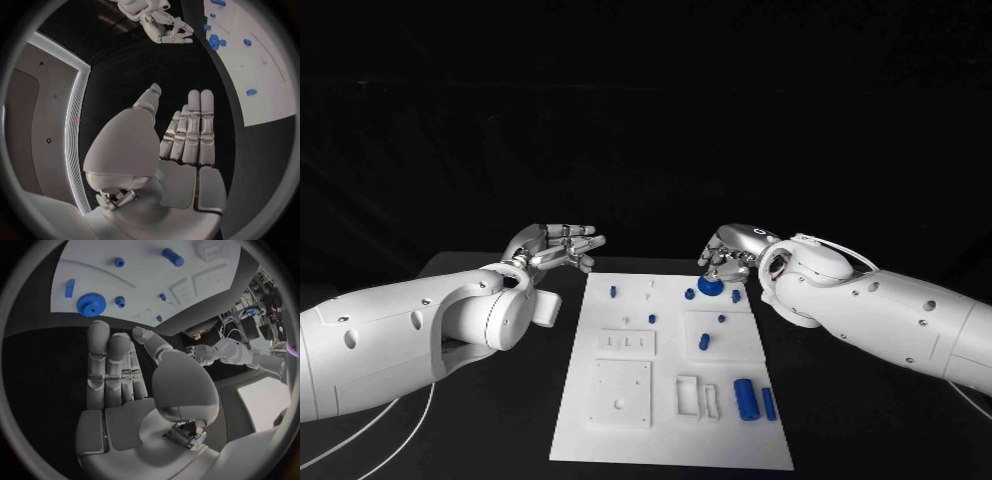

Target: Assemble the parts on the task board

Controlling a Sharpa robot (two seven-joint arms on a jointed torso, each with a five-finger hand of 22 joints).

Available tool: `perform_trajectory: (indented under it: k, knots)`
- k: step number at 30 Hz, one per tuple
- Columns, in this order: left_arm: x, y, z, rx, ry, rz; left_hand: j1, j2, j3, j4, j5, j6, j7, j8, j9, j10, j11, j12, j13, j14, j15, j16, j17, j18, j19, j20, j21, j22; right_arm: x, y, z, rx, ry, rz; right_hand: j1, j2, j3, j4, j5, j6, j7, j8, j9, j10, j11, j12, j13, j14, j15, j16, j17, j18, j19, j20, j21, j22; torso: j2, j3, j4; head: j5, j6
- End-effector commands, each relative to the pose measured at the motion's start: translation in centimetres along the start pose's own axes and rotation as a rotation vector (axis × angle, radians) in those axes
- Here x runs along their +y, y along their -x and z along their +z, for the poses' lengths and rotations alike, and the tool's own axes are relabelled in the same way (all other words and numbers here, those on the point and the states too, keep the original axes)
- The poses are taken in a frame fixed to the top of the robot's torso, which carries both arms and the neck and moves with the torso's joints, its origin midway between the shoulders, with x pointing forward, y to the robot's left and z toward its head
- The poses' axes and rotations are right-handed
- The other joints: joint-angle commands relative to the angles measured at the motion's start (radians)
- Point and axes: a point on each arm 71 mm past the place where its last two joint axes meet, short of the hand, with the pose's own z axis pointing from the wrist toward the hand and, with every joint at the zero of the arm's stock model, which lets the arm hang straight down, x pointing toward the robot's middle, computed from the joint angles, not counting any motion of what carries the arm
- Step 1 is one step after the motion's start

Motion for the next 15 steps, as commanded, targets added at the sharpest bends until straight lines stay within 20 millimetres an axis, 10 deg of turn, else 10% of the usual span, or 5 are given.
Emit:
perform_trajectory:
  k: [1, 15]
  knots:
    - [-0.7, -0.5, -0.1, 0.033, -0.028, 0.007, -0.002, -0.005, -0.001, -0.003, -0.003, -0.002, -0.003, 0.005, 0.001, 0.002, -0.001, 0.001, 0.000, -0.005, 0.000, 0.006, -0.002, 0.019, -0.007, 0.001, 0.006, 0.002, 0.3, 0.2, 0.2, -0.042, -0.031, -0.135, 0.001, -0.015, 0.022, 0.010, -0.016, 0.002, 0.004, -0.002, 0.001, -0.016, 0.003, -0.002, -0.005, -0.005, 0.007, 0.015, -0.013, -0.001, -0.002, 0.006, 0.008, 0.031, 0.011, -0.0047, 0.0049, -0.006, 0.001]
    - [-1.4, -0.9, -0.3, 0.048, -0.038, 0.003, 0.001, -0.019, 0.002, 0.012, -0.007, -0.025, 0.006, 0.004, 0.000, -0.010, 0.006, 0.001, 0.000, -0.012, 0.005, 0.012, -0.009, 0.022, -0.009, 0.005, 0.012, 0.002, 1.3, -1.3, 1.1, -0.057, -0.025, -0.202, 0.002, -0.045, 0.073, 0.044, -0.055, -0.003, 0.006, -0.002, 0.004, -0.059, 0.018, -0.002, -0.055, -0.012, 0.012, 0.050, -0.059, 0.013, 0.024, 0.012, 0.034, 0.139, 0.031, -0.0094, 0.0173, -0.013, 0.010]
